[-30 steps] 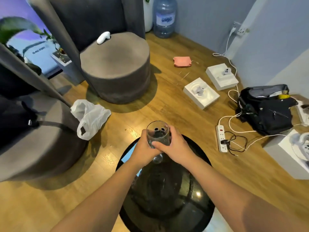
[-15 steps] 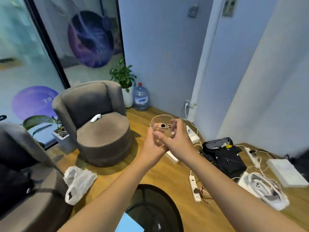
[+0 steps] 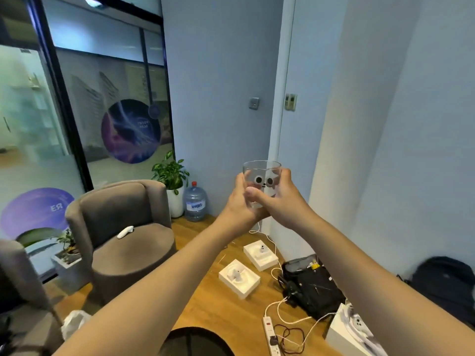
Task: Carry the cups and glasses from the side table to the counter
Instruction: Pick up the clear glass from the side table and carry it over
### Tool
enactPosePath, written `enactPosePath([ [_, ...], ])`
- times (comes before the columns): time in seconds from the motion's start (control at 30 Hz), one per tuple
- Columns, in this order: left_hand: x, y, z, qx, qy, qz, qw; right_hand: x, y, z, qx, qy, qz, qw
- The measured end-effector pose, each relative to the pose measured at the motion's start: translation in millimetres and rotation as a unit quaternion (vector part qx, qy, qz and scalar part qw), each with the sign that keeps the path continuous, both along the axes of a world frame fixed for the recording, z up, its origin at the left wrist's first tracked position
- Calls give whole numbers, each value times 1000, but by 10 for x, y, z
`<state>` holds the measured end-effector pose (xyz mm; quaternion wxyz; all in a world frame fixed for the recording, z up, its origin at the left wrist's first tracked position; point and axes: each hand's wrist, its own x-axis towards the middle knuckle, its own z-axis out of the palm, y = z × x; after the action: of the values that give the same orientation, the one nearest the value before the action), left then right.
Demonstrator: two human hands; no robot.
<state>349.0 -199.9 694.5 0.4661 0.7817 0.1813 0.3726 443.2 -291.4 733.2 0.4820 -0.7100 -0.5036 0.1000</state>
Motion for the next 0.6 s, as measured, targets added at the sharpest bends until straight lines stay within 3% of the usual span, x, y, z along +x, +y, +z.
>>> enactPosePath([
  [0.4, 13, -847, 65, 6, -36, 9, 999, -29, -803, 28, 32, -31, -21, 999],
  [0.6, -16, -1017, -72, -40, -86, -32, 995, -105, -1052, 32, 25, 11, -9, 1000],
])
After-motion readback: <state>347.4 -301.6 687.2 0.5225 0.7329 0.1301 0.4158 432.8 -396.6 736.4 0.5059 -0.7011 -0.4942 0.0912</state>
